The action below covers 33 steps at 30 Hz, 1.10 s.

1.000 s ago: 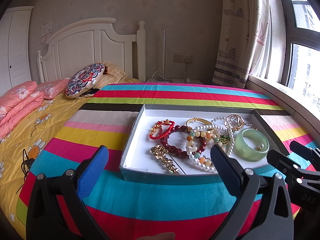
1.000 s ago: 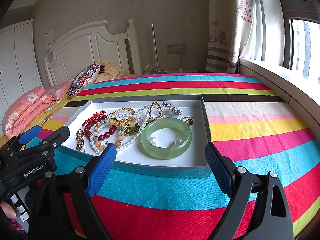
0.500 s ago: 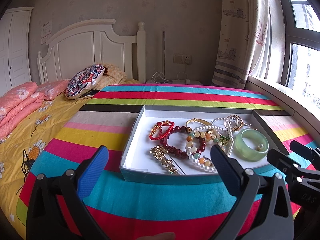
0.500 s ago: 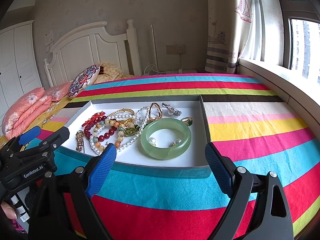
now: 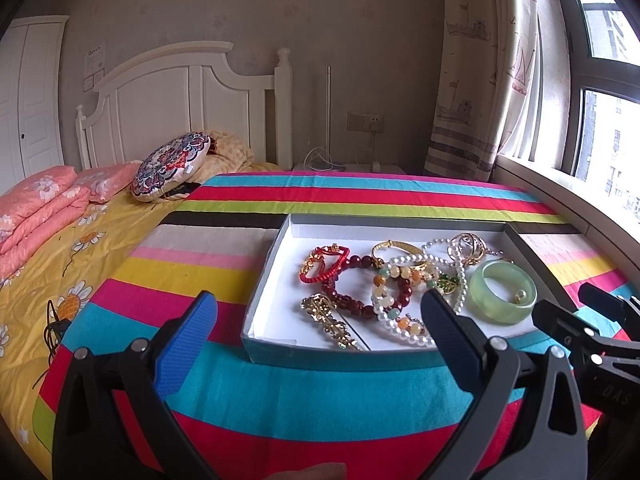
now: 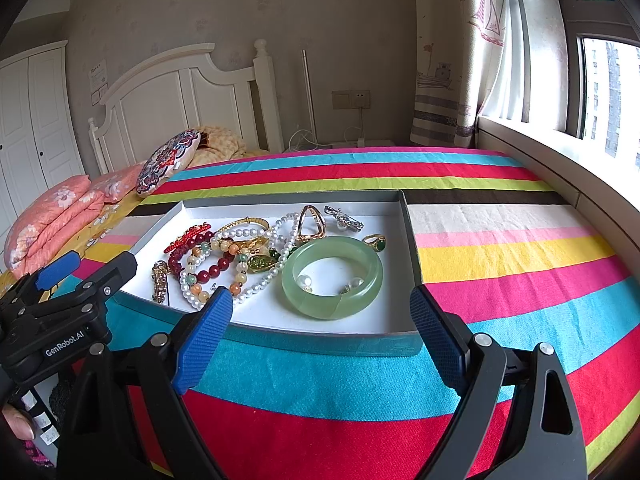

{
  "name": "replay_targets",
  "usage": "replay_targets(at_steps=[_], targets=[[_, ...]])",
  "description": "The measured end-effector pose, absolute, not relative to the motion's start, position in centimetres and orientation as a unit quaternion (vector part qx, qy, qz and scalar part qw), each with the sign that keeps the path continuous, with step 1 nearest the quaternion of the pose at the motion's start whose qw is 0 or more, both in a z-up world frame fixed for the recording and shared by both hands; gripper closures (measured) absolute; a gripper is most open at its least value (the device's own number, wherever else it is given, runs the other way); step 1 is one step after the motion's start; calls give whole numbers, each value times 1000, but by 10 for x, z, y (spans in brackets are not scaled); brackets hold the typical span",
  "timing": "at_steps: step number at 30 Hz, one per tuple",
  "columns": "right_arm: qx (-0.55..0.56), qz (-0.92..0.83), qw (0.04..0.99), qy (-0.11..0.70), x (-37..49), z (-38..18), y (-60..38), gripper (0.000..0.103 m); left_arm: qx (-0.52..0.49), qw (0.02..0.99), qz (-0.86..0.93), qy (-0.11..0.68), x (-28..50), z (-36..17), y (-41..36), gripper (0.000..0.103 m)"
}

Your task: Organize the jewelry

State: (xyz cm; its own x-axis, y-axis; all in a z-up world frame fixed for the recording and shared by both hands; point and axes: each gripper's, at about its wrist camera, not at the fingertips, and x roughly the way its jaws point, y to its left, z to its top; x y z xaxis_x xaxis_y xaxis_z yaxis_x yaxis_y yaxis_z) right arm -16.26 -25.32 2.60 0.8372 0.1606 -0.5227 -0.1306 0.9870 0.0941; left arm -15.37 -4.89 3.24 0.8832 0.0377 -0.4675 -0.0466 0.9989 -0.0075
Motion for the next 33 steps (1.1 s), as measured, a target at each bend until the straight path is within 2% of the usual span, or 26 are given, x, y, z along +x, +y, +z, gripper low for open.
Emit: replay_targets(at_steps=[24,29,33], targets=[[29,77,958,275,-163,25,-253,16,-1,968,51,244,-156,32,-49,2],[33,85,951,295,-159,24,-251,16,-33,942,5,333,-153,28,-31,2],[26,88,936,338,-156,22,-248,16,-7,908,-6,420,-147,16,-29,2]])
